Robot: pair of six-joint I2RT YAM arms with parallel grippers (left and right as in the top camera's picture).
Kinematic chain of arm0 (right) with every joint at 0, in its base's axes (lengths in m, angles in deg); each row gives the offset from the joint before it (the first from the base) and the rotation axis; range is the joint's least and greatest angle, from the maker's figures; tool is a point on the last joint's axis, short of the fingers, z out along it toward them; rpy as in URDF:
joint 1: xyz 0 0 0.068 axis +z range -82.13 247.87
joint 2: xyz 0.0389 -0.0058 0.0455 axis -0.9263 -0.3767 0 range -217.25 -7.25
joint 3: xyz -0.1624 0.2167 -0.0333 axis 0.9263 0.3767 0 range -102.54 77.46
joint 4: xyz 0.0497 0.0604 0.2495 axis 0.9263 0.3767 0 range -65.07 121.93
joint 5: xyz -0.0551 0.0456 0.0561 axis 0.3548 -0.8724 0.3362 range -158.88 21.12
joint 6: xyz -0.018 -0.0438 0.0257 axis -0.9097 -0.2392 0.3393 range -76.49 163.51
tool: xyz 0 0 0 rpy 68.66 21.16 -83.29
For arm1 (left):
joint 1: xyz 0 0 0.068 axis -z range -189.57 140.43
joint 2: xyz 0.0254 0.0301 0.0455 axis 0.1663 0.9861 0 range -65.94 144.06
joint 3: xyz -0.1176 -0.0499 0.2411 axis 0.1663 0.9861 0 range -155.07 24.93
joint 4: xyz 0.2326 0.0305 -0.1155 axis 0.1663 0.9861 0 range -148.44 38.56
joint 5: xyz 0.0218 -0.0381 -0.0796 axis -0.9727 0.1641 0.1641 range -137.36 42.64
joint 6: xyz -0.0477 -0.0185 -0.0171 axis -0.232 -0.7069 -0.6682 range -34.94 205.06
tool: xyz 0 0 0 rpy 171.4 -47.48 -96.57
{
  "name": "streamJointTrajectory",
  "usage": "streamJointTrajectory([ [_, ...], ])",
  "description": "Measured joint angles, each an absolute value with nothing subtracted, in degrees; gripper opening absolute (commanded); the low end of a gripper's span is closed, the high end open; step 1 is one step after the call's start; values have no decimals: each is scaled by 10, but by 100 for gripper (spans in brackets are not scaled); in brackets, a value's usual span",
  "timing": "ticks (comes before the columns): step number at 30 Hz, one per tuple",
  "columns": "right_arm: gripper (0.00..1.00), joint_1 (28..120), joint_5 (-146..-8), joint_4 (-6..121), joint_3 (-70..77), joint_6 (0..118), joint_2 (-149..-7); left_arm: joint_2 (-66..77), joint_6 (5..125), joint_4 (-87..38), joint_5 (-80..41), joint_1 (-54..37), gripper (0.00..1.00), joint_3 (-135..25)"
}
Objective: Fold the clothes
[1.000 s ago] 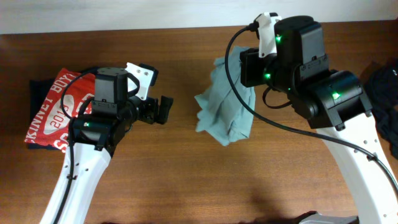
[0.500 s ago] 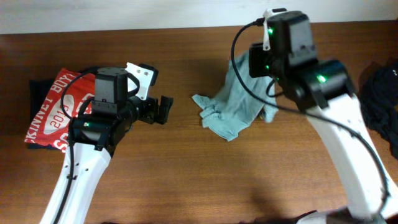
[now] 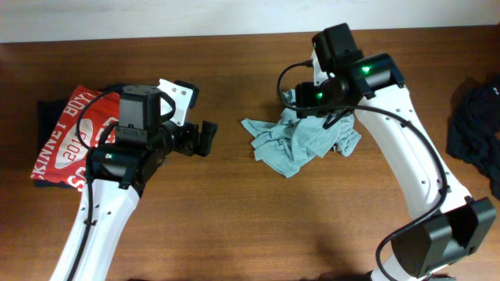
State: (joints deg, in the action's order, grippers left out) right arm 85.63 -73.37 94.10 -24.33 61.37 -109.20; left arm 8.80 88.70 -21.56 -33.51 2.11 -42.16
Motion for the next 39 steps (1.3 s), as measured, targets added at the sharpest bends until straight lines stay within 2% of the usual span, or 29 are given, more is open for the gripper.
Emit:
streamJointTrajectory([
  [4, 62, 870, -763, 909, -191, 648, -1100, 88, 887, -218, -335, 21, 99, -422],
  [14, 63, 958, -835, 697, -14, 748, -1133, 88, 887, -218, -335, 21, 99, -422],
  [26, 66, 965, -823, 573, 59, 845, -1168, 88, 887, -218, -335, 21, 99, -422],
  [29, 58, 965, -823, 556, 59, 851, -1181, 88, 887, -218, -335, 21, 99, -422],
  [33, 37, 965, -823, 541, 61, 855, -1191, 88, 887, -218, -335, 21, 100, -422],
  [39, 12, 965, -823, 540, 61, 858, -1191, 88, 887, -218, -335, 21, 99, -422],
])
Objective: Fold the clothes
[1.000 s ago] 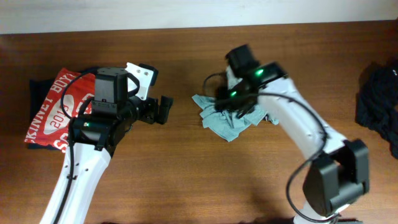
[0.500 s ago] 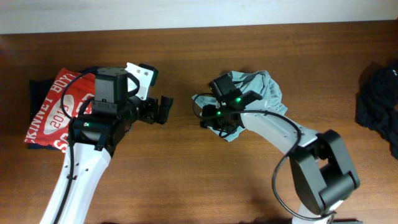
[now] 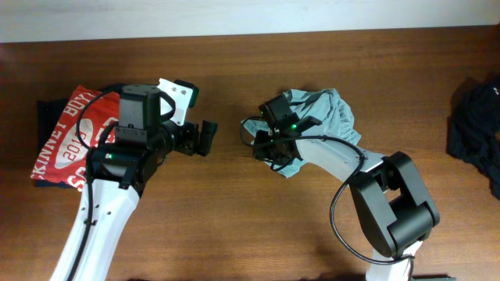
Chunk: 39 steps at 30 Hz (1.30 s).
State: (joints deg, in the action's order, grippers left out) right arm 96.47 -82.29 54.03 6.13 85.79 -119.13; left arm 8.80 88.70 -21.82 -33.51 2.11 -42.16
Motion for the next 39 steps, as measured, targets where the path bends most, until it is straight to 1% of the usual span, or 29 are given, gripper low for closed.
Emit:
streamJointTrajectory([
  [1, 7, 965, -823, 543, 61, 857, -1191, 88, 887, -218, -335, 21, 100, -422],
  [2, 4, 965, -823, 545, 61, 855, -1191, 88, 887, -218, -335, 21, 99, -422],
  [9, 4, 965, -815, 578, 62, 819, -1156, 88, 887, -218, -335, 21, 99, -422],
  [11, 4, 965, -806, 602, 60, 798, -1130, 88, 887, -218, -335, 21, 99, -422],
  [15, 4, 965, -778, 694, 13, 751, -1059, 88, 887, -218, -335, 21, 99, -422],
  [20, 4, 965, -713, 794, -91, 707, -991, 88, 887, -218, -335, 21, 99, -422],
  [23, 4, 965, -690, 842, -159, 681, -978, 88, 887, -218, -335, 21, 99, -422],
  [27, 4, 965, -675, 901, -279, 634, -975, 88, 887, -223, -335, 21, 99, -422],
  [28, 4, 965, -668, 914, -333, 616, -975, 88, 887, -226, -335, 21, 99, -422],
  [29, 4, 965, -666, 915, -348, 612, -975, 88, 887, -226, -335, 21, 100, -422],
  [35, 4, 965, -602, 915, -551, 583, -972, 88, 887, -229, -333, 21, 99, -422],
  [39, 4, 965, -568, 907, -625, 577, -958, 88, 887, -232, -312, 21, 99, -422],
])
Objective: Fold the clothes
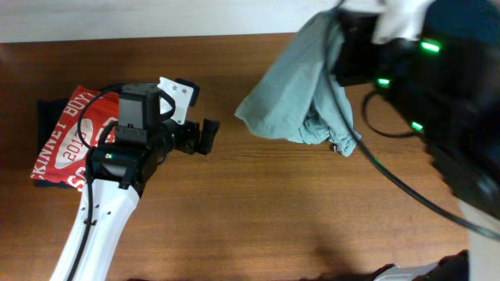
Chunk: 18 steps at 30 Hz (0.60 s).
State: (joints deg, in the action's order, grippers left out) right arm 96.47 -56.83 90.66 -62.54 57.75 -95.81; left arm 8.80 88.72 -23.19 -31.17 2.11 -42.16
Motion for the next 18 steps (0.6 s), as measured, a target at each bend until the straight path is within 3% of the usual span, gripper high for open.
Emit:
streamJointTrajectory([
  [10, 4, 965, -549, 886, -641, 566, -960, 88, 917, -283, -186, 29, 99, -422],
  [18, 4, 965, -549, 876, -641, 563, -962, 90, 993, -288, -137, 109, 99, -422],
])
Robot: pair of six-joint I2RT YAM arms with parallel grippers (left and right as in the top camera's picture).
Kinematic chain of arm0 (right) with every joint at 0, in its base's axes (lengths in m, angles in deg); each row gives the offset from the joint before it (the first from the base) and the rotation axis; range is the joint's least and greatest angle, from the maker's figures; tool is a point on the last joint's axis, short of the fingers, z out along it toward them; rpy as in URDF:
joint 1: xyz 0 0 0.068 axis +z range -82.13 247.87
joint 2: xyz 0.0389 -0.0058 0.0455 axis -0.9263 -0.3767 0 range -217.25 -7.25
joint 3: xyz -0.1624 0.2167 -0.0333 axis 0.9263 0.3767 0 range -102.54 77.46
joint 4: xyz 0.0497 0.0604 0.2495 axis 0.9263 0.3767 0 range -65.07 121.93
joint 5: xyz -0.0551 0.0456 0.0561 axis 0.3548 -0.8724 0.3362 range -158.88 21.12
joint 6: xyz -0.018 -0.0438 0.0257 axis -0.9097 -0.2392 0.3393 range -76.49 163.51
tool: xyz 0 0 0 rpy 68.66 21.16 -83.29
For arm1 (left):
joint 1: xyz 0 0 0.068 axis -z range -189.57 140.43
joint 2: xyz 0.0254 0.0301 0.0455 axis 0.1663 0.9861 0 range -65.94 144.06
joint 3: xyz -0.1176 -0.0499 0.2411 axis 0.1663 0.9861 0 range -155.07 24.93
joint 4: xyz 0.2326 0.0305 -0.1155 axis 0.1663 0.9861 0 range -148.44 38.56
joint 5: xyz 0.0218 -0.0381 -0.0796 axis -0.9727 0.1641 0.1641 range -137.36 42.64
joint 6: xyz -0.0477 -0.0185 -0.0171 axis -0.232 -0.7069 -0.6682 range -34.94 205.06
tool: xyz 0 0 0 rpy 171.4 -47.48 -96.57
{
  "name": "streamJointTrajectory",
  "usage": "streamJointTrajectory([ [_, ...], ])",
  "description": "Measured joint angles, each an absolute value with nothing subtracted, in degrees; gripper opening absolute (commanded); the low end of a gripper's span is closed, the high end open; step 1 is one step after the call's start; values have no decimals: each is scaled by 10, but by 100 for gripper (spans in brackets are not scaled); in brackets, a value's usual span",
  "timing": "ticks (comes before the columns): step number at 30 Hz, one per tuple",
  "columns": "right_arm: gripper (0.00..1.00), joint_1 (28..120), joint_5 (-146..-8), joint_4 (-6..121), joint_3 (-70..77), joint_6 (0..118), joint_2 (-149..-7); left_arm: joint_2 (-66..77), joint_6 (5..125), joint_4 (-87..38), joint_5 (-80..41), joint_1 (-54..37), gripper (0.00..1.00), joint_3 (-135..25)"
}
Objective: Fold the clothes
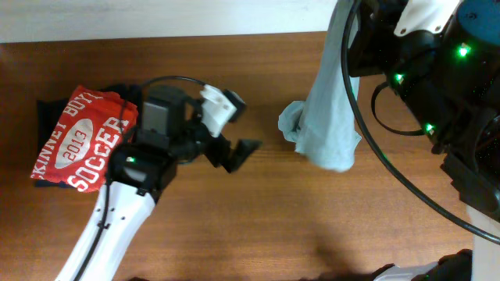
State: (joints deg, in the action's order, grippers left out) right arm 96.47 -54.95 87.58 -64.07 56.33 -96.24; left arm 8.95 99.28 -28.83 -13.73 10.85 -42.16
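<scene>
A light grey-blue garment (324, 117) hangs in a long drape high above the table's right half, its lower end bunched near the table. It hangs from my right gripper (349, 23), raised close to the camera with its fingers mostly hidden by cloth and arm. My left gripper (241, 151) stands open and empty over the table's middle, pointing toward the hanging garment, a short gap to its left.
A folded red shirt with white soccer lettering (78, 140) lies on a dark navy garment (48, 108) at the far left. The bulky right arm (445, 86) covers the right side of the brown wooden table (234, 226).
My left gripper has moved right and forward, from beside the red shirt to the table's middle. The garment hangs narrower and further right than before, still held up by the right gripper.
The grey-blue garment lay crumpled at mid-table with my right gripper at its far edge. Then the right gripper was low on its left side. Then it held the garment high, spread wide. Now the cloth hangs narrow, and the left gripper has come toward it.
</scene>
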Motion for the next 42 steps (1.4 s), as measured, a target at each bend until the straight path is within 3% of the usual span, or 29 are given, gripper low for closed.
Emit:
streamJointTrajectory([
  [13, 4, 965, -550, 860, -641, 553, -951, 192, 1023, -354, -135, 212, 99, -423],
  [34, 4, 965, -600, 832, -641, 521, -880, 229, 1025, -407, -150, 215, 99, -423],
  [42, 4, 965, -636, 822, -641, 512, -858, 229, 1027, -422, -96, 215, 99, -423],
])
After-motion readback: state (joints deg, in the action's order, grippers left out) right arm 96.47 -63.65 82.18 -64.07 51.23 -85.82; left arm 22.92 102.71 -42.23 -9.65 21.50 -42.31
